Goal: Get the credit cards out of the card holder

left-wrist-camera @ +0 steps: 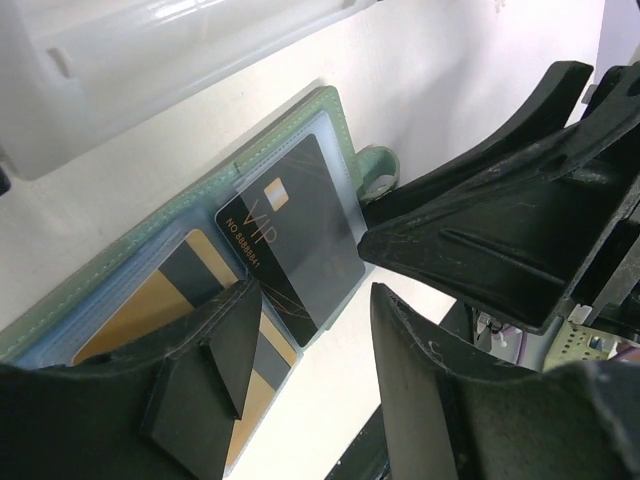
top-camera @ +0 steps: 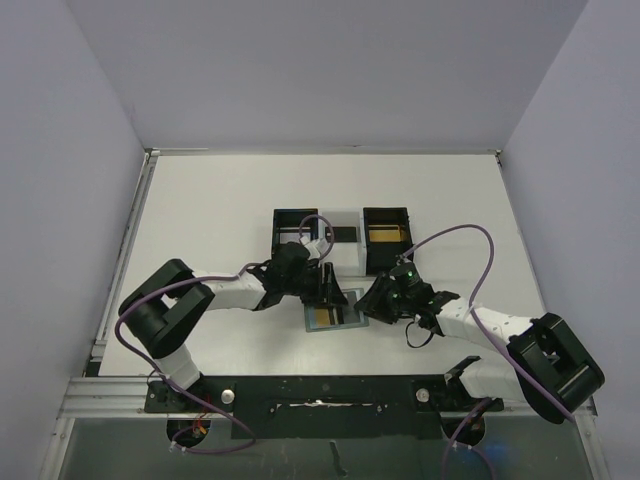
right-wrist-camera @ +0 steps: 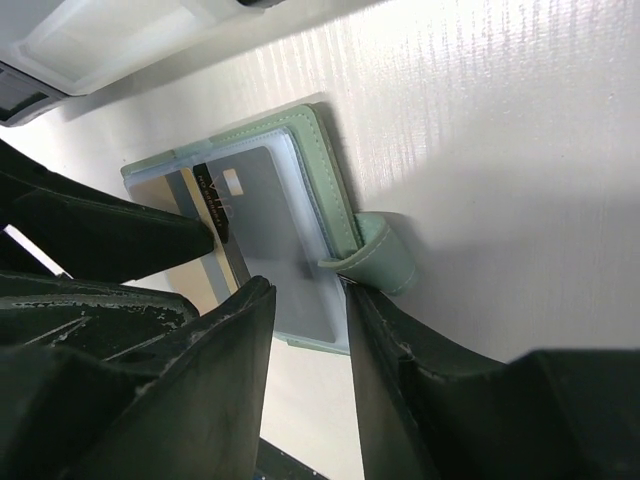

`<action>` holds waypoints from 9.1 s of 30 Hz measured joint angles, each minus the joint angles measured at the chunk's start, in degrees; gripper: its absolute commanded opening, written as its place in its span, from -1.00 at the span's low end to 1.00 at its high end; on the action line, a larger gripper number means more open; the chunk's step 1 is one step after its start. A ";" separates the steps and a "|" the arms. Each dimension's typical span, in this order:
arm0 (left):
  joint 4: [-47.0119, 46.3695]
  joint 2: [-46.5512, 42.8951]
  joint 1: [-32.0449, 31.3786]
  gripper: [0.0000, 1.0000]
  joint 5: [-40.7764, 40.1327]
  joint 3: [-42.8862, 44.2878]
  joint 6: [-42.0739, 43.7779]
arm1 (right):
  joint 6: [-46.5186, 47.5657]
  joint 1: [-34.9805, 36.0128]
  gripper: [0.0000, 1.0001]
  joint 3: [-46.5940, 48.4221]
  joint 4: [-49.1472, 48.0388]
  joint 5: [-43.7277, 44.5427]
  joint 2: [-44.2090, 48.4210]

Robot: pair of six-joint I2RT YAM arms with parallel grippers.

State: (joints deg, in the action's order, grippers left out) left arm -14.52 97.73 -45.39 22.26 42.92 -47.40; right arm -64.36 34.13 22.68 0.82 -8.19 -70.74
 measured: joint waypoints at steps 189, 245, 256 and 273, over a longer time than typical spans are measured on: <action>1.44 -1.07 5.46 -0.79 8.76 -1.92 -5.97 | 5.49 -0.76 -0.90 8.55 1.81 -6.43 -11.96; 9.90 -3.28 6.99 -1.00 6.75 -1.73 -1.22 | 11.61 3.10 -0.59 17.64 6.75 -6.88 -18.45; 16.50 -13.05 6.69 -1.00 2.27 -1.73 0.70 | 14.75 3.41 -0.56 18.05 13.68 -1.05 -13.94; 23.19 -30.82 8.26 -1.00 -11.91 -7.41 0.44 | 16.02 8.31 -0.57 25.97 10.84 -2.10 -19.45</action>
State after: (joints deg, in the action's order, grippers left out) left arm 8.67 66.92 -37.12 10.35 35.51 -46.96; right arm -48.34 42.44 48.64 11.66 -10.28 -90.19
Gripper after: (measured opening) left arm 0.015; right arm 0.219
